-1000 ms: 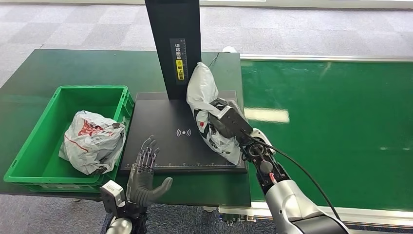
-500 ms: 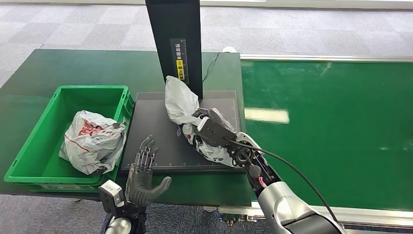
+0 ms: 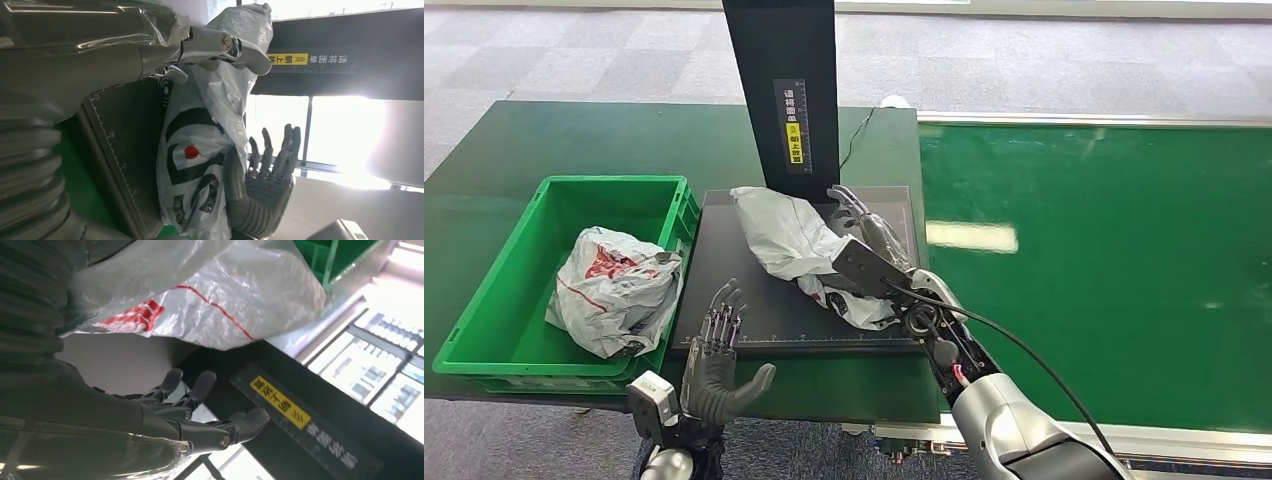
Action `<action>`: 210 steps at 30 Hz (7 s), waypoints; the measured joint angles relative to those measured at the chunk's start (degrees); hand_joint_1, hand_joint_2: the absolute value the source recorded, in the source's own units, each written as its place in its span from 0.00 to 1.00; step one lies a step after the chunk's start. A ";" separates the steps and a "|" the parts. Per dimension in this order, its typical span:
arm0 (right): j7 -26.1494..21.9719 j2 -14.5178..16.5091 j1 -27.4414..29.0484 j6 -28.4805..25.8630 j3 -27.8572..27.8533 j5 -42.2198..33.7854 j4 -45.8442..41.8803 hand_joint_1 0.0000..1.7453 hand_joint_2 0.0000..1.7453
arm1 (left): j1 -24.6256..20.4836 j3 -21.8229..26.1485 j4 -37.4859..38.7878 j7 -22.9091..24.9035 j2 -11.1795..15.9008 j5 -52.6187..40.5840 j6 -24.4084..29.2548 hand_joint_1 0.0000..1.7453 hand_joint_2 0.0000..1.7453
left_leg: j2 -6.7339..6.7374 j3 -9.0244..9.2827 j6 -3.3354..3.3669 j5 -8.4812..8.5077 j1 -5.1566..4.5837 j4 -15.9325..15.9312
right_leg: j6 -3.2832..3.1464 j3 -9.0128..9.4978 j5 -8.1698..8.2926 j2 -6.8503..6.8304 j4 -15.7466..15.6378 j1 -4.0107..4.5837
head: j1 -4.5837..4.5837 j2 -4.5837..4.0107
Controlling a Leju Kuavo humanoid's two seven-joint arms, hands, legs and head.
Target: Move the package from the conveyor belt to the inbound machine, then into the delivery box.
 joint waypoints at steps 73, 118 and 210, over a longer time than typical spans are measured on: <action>-3.43 3.17 38.77 2.88 -17.92 -30.07 -70.36 0.00 1.00 | -8.19 -9.87 15.82 6.72 -2.58 -18.45 3.20 0.00 1.00 | 0.16 0.19 -0.06 -0.21 -0.02 -0.03 | -0.02 0.13 -0.12 0.15 -0.02 -0.03 | -0.01 0.00; -3.43 1.09 36.40 -3.91 -10.85 -27.36 -67.58 0.00 1.00 | -33.73 -37.29 53.66 19.66 -6.07 -29.10 35.90 0.00 1.00 | 0.25 0.78 -0.03 0.04 -0.03 -0.07 | -0.17 0.80 0.21 0.23 -0.04 -0.01 | 0.01 0.00; -3.43 -3.67 42.84 -12.37 -6.16 -26.38 -73.59 0.00 1.00 | -17.19 -7.14 -19.56 0.10 7.79 9.97 27.30 1.00 1.00 | 0.25 -0.08 -0.03 0.00 -0.02 -0.04 | -0.09 -0.16 0.12 0.26 -0.01 -0.01 | 0.02 0.00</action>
